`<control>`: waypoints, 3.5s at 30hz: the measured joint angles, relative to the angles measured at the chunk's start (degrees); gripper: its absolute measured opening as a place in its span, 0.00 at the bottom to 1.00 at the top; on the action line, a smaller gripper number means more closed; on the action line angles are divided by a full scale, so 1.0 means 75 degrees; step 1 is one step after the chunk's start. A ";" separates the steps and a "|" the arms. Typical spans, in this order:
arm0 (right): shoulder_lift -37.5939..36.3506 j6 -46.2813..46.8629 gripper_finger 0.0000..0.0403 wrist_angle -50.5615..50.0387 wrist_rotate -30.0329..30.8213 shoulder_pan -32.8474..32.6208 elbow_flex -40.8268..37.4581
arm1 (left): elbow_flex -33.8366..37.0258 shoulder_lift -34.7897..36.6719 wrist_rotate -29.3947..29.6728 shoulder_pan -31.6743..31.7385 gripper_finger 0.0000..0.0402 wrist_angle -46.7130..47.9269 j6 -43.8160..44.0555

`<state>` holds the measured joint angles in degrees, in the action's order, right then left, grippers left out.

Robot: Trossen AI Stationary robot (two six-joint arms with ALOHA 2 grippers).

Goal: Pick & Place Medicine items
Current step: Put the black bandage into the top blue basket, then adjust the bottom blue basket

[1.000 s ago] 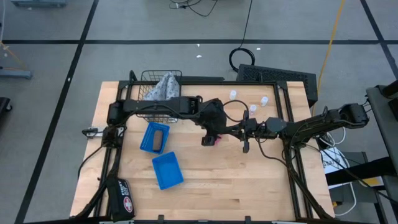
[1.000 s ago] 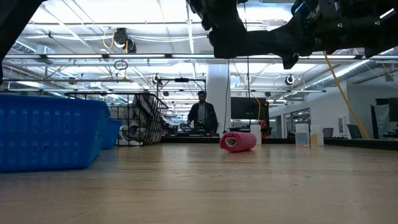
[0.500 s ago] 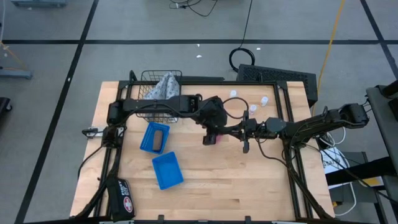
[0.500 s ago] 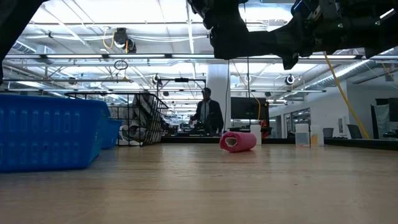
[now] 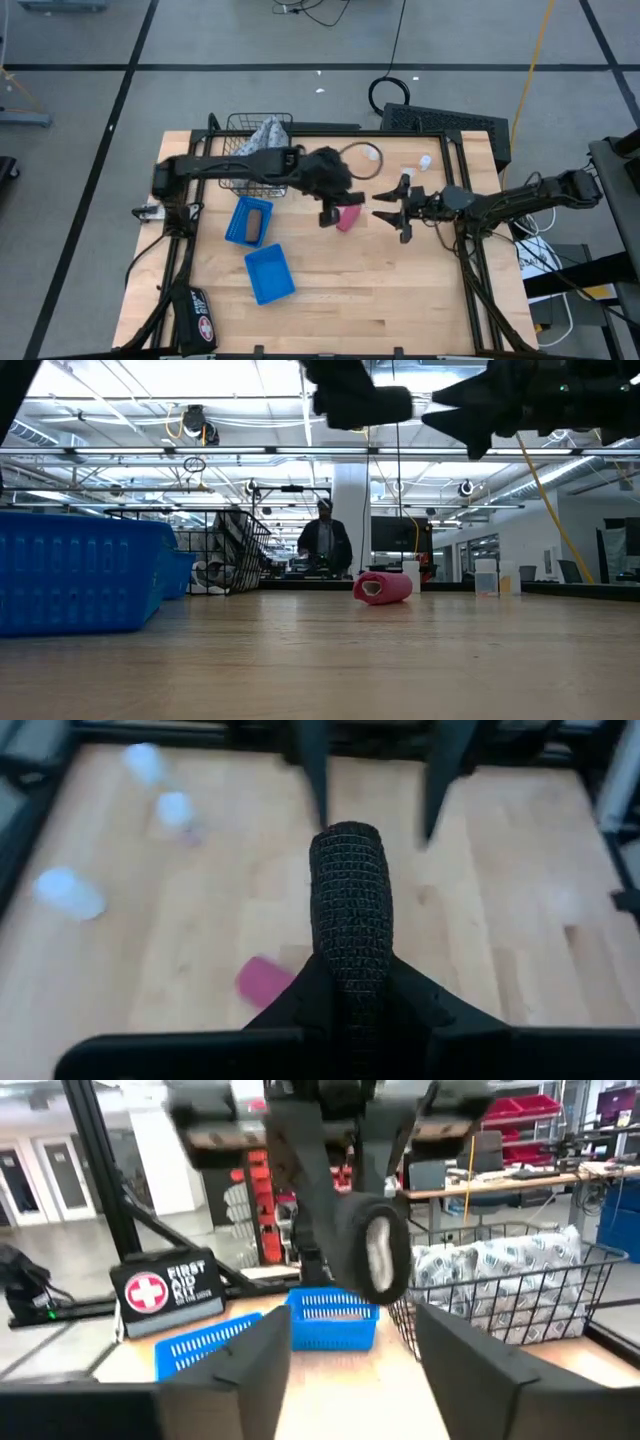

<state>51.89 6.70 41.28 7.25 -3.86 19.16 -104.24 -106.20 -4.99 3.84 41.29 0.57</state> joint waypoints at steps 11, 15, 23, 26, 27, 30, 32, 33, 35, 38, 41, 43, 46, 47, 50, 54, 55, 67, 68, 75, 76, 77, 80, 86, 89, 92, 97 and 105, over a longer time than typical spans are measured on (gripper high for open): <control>-0.1593 0.0018 0.60 -0.0421 0.0000 0.0000 -0.0879 | 0.4635 0.3794 0.3021 -0.0797 0.12 -0.1123 0.3469; -0.1696 0.0112 0.58 -0.0418 0.0000 0.0000 -0.1021 | 0.5875 0.4875 0.4220 -0.1509 0.12 -0.1028 0.5563; -0.1683 0.0224 0.55 -0.0400 -0.0003 0.0000 -0.1055 | 0.7477 0.5631 0.5800 -0.2912 0.12 0.0558 1.0014; -0.1684 0.0222 0.54 -0.0435 -0.0002 0.0000 -0.1055 | 0.7737 0.5576 0.5825 -0.3240 0.12 0.1406 1.1476; -0.1683 0.0222 0.54 -0.0457 -0.0003 0.0000 -0.1055 | 0.7781 0.5502 0.5815 -0.3304 0.12 0.1553 1.1846; -0.1686 0.0222 0.54 -0.0458 -0.0003 0.0000 -0.1055 | 0.7844 0.5182 0.5628 -0.3393 0.12 0.2072 1.2765; -0.1683 0.0222 0.54 -0.0477 -0.0003 0.0000 -0.1055 | 0.7844 0.4957 0.5491 -0.3424 0.12 0.2322 1.3098; -0.1683 0.0222 0.54 -0.0480 -0.0004 0.0000 -0.1055 | 0.7844 0.4815 0.5375 -0.3427 0.12 0.2390 1.3208; -0.1683 0.0221 0.53 -0.0477 -0.0003 0.0000 -0.1055 | 0.7844 0.4510 0.5107 -0.3427 0.12 0.2452 1.3409; -0.1683 0.0219 0.53 -0.0511 -0.0003 0.0000 -0.1055 | 0.7841 0.3988 0.4906 -0.3405 0.12 0.2501 1.3642; -0.1683 0.0217 0.54 -0.0511 -0.0003 0.0000 -0.1055 | 0.7840 0.3547 0.4711 -0.3374 0.12 0.2502 1.3815; -0.1683 0.0217 0.54 -0.0511 -0.0003 0.0000 -0.1055 | 0.7838 0.3247 0.4529 -0.3339 0.12 0.2499 1.3836; -0.1683 0.0216 0.53 -0.0514 -0.0003 0.0000 -0.1055 | 0.7838 0.2938 0.4419 -0.3245 0.12 0.2503 1.3859; -0.1683 0.0216 0.53 -0.0513 -0.0003 0.0000 -0.1055 | 0.7838 0.2853 0.4399 -0.3212 0.12 0.2505 1.3859; -0.1683 0.0216 0.53 -0.0513 -0.0003 0.0000 -0.1055 | 0.7838 0.2640 0.4364 -0.3113 0.12 0.2520 1.3859; -0.1680 0.0216 0.53 -0.0511 -0.0003 0.0000 -0.1055 | 0.7835 0.2540 0.4211 -0.2993 0.12 0.2565 1.3901; -0.1680 0.0216 0.53 -0.0511 -0.0003 0.0000 -0.1055 | 0.7832 0.2542 0.4208 -0.2992 0.12 0.2583 1.3968; -0.1680 0.0216 0.52 -0.0513 -0.0003 0.0000 -0.1055 | 0.7829 0.2539 0.4269 -0.2903 0.26 0.2317 1.4799; -0.1682 0.0216 0.52 -0.0511 -0.0003 0.0000 -0.1055 | 0.7829 0.2539 0.4269 -0.2906 0.30 0.2307 1.4806; -0.1682 0.0216 0.52 -0.0513 -0.0003 0.0000 -0.1055 | 0.7829 0.2541 0.4230 -0.2906 0.53 0.2233 1.4607; -0.1683 0.0216 0.52 -0.0514 -0.0003 0.0000 -0.1055 | 0.7829 0.2565 0.4222 -0.2906 0.55 0.2255 1.4444; -0.1683 0.0216 0.52 -0.0511 -0.0003 0.0000 -0.1055 | 0.7832 0.2622 0.4216 -0.2906 0.57 0.2279 1.4348; -0.1681 0.0216 0.52 -0.0513 -0.0003 0.0000 -0.1055 | 0.7830 0.2832 0.4283 -0.2906 0.60 0.2370 1.4285; -0.1680 0.0216 0.52 -0.0513 -0.0003 0.0000 -0.1055 | 0.7829 0.3448 0.4496 -0.2906 0.63 0.2487 1.4021; -0.1680 0.0216 0.52 -0.0514 -0.0003 0.0000 -0.1055 | 0.7654 0.3828 0.4530 -0.2959 0.63 0.2488 1.3668; -0.1681 0.0216 0.52 -0.0514 0.0000 0.0000 -0.1055 | 0.7284 0.4211 0.4614 -0.3158 0.64 0.2421 1.2989; -0.1683 0.0216 0.52 -0.0514 -0.0003 0.0000 -0.1055 | 0.6811 0.4433 0.3805 -0.3494 0.63 0.0936 1.1107; -0.1683 0.0286 0.52 -0.0504 -0.0003 0.0000 -0.1055 | 0.6809 0.3633 0.0873 -0.4233 0.64 -0.2722 0.9239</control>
<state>39.27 8.84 37.50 7.22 -3.86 11.25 -53.17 -78.95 1.56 -27.91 20.87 69.86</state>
